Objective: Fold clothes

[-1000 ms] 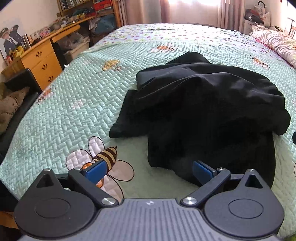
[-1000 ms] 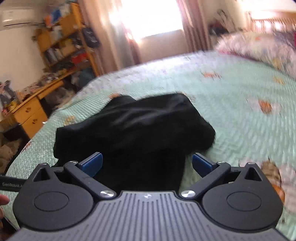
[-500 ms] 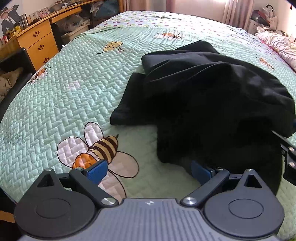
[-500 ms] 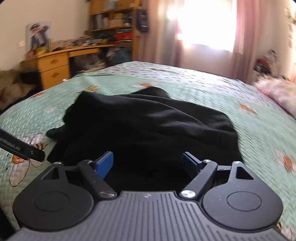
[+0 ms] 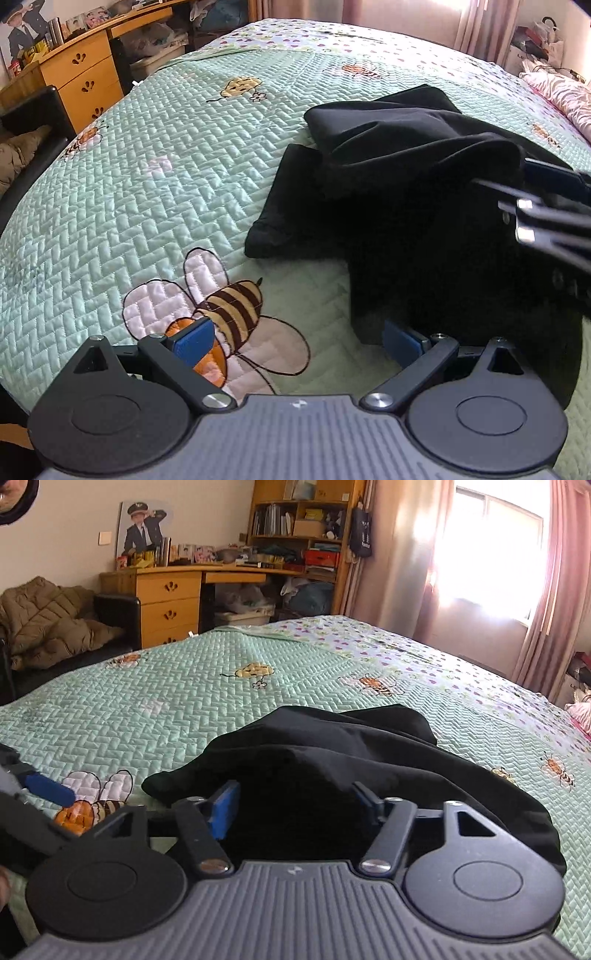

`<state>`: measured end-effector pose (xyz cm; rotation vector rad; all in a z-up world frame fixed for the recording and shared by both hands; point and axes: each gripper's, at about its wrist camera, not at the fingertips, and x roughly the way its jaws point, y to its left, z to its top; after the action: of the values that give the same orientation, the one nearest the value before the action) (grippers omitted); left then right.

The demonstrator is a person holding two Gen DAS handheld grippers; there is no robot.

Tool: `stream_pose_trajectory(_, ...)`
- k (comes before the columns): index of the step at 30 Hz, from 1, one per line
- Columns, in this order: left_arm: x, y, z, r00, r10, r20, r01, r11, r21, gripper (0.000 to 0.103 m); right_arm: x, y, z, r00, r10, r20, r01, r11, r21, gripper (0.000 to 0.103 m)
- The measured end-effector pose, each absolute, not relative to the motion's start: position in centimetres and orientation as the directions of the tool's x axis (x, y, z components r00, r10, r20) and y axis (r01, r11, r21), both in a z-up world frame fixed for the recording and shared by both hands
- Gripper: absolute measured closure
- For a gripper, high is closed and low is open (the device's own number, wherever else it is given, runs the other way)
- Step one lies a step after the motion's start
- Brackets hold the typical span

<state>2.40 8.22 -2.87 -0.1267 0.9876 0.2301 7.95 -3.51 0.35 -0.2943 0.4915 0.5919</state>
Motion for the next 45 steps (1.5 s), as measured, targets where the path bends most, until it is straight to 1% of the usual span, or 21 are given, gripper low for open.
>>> stream_pose_trajectory(10,2.2,8.0,-3.4,0.513,0.119,-0.850,-0.250,0.968,-0.016,0.003,7.4,-4.7,0.0,0.742,0.411,-0.529,-0.544,0.831,-0.118,0.045)
stream_pose_trajectory(12,2.0,7.4,-3.3,0.522,0.119,-0.844,-0.232,0.973,-0.006,0.002,7.4,-4.7,0.3,0.748,0.408,-0.524,-0.541,0.831,-0.126,0.042)
stream_pose_trajectory(13,1.9,7.1,-3.2,0.525,0.122,-0.842,-0.225,0.974,0.001,0.002,7.3,-4.8,0.4,0.751,0.406,-0.521,-0.540,0.832,-0.130,0.039)
stream_pose_trajectory(16,1.9,6.6,-2.9,0.527,0.128,-0.840,-0.216,0.976,0.013,0.001,7.4,-4.7,0.8,0.757,0.407,-0.511,-0.539,0.831,-0.138,0.034)
stream_pose_trajectory(20,2.0,6.8,-2.5,0.532,0.131,-0.837,-0.223,0.975,0.011,0.001,7.5,-4.7,0.8,0.760,0.417,-0.499,-0.534,0.838,-0.114,0.033)
stream_pose_trajectory(22,2.0,7.0,-2.4,0.532,0.134,-0.836,-0.230,0.973,0.010,0.001,7.6,-4.8,0.6,0.753,0.421,-0.506,-0.534,0.840,-0.095,0.030)
stream_pose_trajectory(31,2.7,8.7,-4.0,0.476,0.124,-0.871,-0.280,0.960,-0.016,0.001,10.2,-1.5,-1.7,0.745,0.366,-0.557,-0.540,0.821,-0.184,0.027)
stream_pose_trajectory(32,2.8,8.9,-4.1,0.470,0.124,-0.874,-0.283,0.959,-0.016,0.001,10.6,-1.2,-2.0,0.745,0.353,-0.566,-0.536,0.822,-0.193,0.028)
stream_pose_trajectory(33,2.8,9.1,-4.1,0.465,0.125,-0.877,-0.287,0.958,-0.016,0.001,11.2,-0.9,-2.5,0.745,0.331,-0.579,-0.523,0.828,-0.200,0.034)
stream_pose_trajectory(34,2.8,9.1,-4.1,0.464,0.127,-0.877,-0.289,0.957,-0.014,0.001,11.8,-0.7,-2.9,0.745,0.310,-0.591,-0.511,0.835,-0.206,0.055)
stream_pose_trajectory(36,2.6,9.2,-4.0,0.469,0.134,-0.873,-0.290,0.957,-0.009,0.001,12.6,-1.1,-3.1,0.749,0.286,-0.597,-0.479,0.857,-0.190,0.070)
stream_pose_trajectory(38,2.5,9.1,-3.9,0.473,0.139,-0.870,-0.289,0.957,-0.004,0.001,12.7,-2.5,-2.5,0.748,0.320,-0.581,-0.463,0.879,-0.112,0.076)
stream_pose_trajectory(40,2.4,8.8,-3.9,0.467,0.142,-0.873,-0.287,0.958,0.002,0.001,12.2,-3.9,-1.5,0.766,0.347,-0.541,-0.443,0.895,-0.053,0.082)
stream_pose_trajectory(45,1.6,7.3,-3.1,0.481,0.145,-0.865,-0.260,0.966,0.017,0.002,10.4,-9.3,2.8,0.846,0.365,-0.389,-0.354,0.930,0.104,0.085)
